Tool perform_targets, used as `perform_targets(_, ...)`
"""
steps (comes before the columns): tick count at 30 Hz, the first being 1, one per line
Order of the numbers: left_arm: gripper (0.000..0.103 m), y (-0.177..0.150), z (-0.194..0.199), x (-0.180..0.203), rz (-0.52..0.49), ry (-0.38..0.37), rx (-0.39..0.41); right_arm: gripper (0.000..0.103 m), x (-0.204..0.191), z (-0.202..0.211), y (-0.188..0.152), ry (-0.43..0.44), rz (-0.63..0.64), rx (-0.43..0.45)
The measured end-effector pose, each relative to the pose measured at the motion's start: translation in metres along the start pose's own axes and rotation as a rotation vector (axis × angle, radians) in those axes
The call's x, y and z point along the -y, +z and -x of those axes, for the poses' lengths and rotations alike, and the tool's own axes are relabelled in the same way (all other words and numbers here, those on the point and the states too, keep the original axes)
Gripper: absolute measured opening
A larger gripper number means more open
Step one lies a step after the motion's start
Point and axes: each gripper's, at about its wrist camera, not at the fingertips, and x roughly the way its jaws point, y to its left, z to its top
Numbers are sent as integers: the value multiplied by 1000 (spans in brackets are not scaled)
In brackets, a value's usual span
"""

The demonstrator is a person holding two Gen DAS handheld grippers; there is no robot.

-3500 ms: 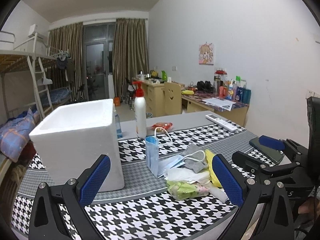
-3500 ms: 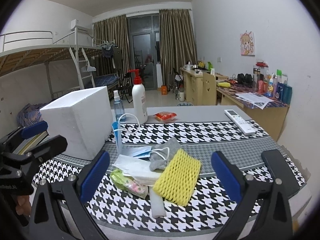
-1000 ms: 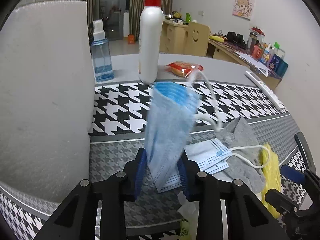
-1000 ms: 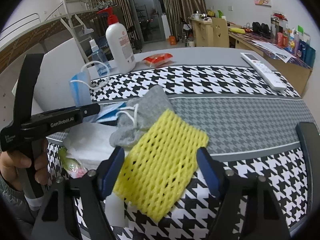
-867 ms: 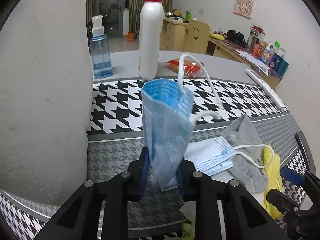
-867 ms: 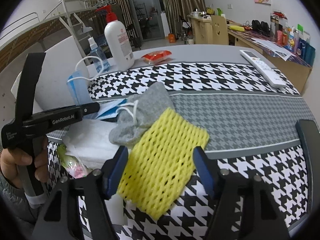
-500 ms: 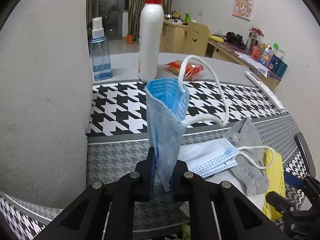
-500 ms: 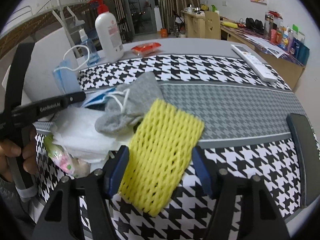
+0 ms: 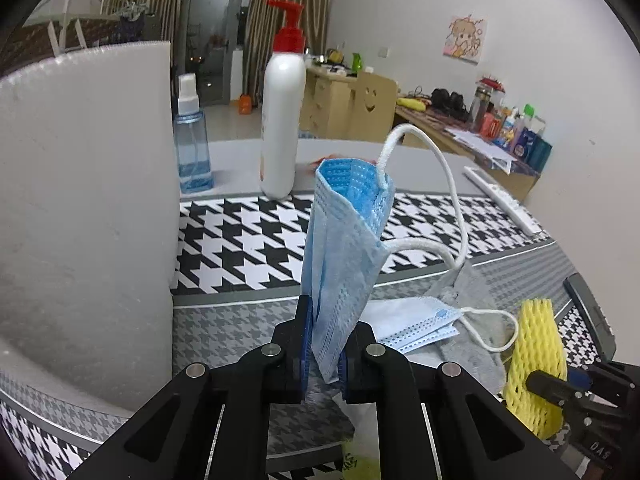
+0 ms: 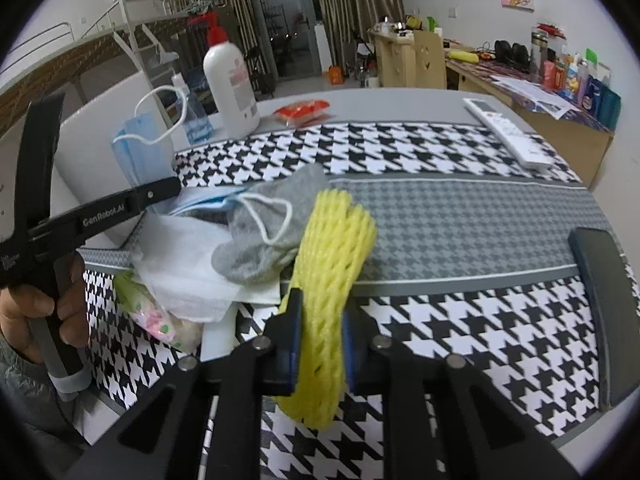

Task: Organize soft objects
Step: 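Lift the mask with the left tool while the right tool carries the net over the white foam box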

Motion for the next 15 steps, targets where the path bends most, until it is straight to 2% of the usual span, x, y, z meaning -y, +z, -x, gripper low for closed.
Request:
perform_targets(7, 11, 3, 30, 4, -26, 0, 95, 21, 2, 18, 2, -19, -1, 60)
perform_targets(11, 11, 1, 41, 9, -42, -70, 77, 21, 0, 28, 4, -8, -1, 98)
perform_targets(15, 11, 0, 61, 11, -67, -56, 134, 21, -5, 34, 5, 0, 11, 119)
